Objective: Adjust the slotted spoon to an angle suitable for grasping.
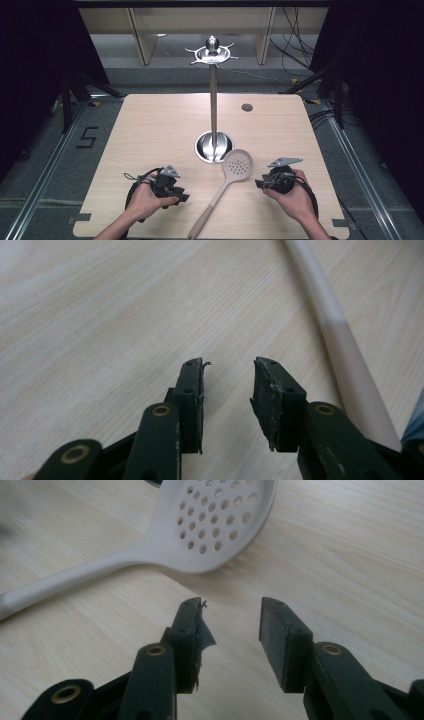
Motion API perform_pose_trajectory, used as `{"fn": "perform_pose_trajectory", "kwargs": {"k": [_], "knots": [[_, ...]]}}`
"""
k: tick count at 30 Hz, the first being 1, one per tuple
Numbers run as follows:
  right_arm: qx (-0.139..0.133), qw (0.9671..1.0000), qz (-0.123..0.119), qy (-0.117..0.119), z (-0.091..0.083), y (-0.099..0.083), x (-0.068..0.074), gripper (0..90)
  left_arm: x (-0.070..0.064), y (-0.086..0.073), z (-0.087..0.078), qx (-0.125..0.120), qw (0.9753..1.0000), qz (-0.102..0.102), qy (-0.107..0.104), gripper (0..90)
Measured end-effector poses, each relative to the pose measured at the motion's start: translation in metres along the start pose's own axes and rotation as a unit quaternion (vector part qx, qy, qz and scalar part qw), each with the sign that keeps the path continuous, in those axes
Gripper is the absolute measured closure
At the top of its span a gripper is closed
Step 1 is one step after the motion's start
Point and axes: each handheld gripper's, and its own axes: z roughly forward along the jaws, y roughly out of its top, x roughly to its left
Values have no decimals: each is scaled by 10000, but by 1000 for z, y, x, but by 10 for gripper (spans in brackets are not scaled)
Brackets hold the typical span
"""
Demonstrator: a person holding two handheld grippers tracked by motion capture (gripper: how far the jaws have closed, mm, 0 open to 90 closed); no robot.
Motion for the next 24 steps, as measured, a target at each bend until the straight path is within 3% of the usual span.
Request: {"fn": "perform_pose_trajectory", "kwargs": {"k": [2, 3, 4, 7, 8, 10, 11, 14, 15, 16, 17, 18, 19, 20, 21, 22, 23, 24], "knots": [[55, 10000, -30, -31, -1, 0, -2, 612, -3, 2, 0, -71, 9999, -61, -44, 663], [73, 10000, -47, 3, -1, -1, -5, 611, -4, 4, -1, -29, 10000, 45, -49, 663], [101, 9999, -13, -2, -2, -1, -6, 611, -7, 6, 0, -131, 9999, -30, -44, 672], [103, 9999, 16, -37, -3, -4, -9, 609, -15, 11, -2, -116, 9998, 125, -108, 701], [127, 9997, 187, -17, -4, -4, -8, 607, -21, 12, 1, -329, 9993, -54, -160, 710], [99, 9998, 187, -27, -4, -3, -8, 607, -30, 12, 1, -310, 9993, 42, -219, 715], [37, 10000, -15, -75, -2, -2, -10, 607, -33, 12, 1, -292, 9992, 67, -263, 725], [167, 9999, 7, -38, -2, -1, -6, 600, -43, 9, -1, -254, 9986, 250, -381, 736], [109, 9999, -90, -1, 0, 0, -4, 584, -46, 8, -1, -225, 9985, 291, -407, 737], [209, 9992, -342, 29, -1, 2, -3, 560, -49, 7, -2, -257, 9984, 258, -442, 737], [309, 9945, -980, 227, 2, 5, 3, 494, -50, 6, -3, -285, 9982, 256, -467, 737], [314, 9906, -1299, 302, 5, 5, 7, 479, -48, 5, -7, -256, 9986, 255, -386, 737], [366, 9862, -1567, 386, 7, 6, 12, 465, -46, 4, -9, -274, 9985, 313, -368, 736], [366, 9862, -1567, 386, 7, 6, 12, 465, -46, 4, -9, -274, 9985, 313, -368, 734], [544, 9740, -2103, 645, 11, 8, 24, 427, -44, 3, -11, -279, 9986, 299, -344, 732], [544, 9740, -2103, 645, 11, 8, 24, 427, -43, 1, -12, -279, 9988, 260, -322, 732], [639, 9593, -2643, 760, 17, 9, 32, 417, -41, -2, -13, -311, 9986, 280, -320, 713], [639, 9593, -2643, 760, 17, 9, 32, 417, -41, -2, -13, -311, 9986, 280, -320, 700]]}}
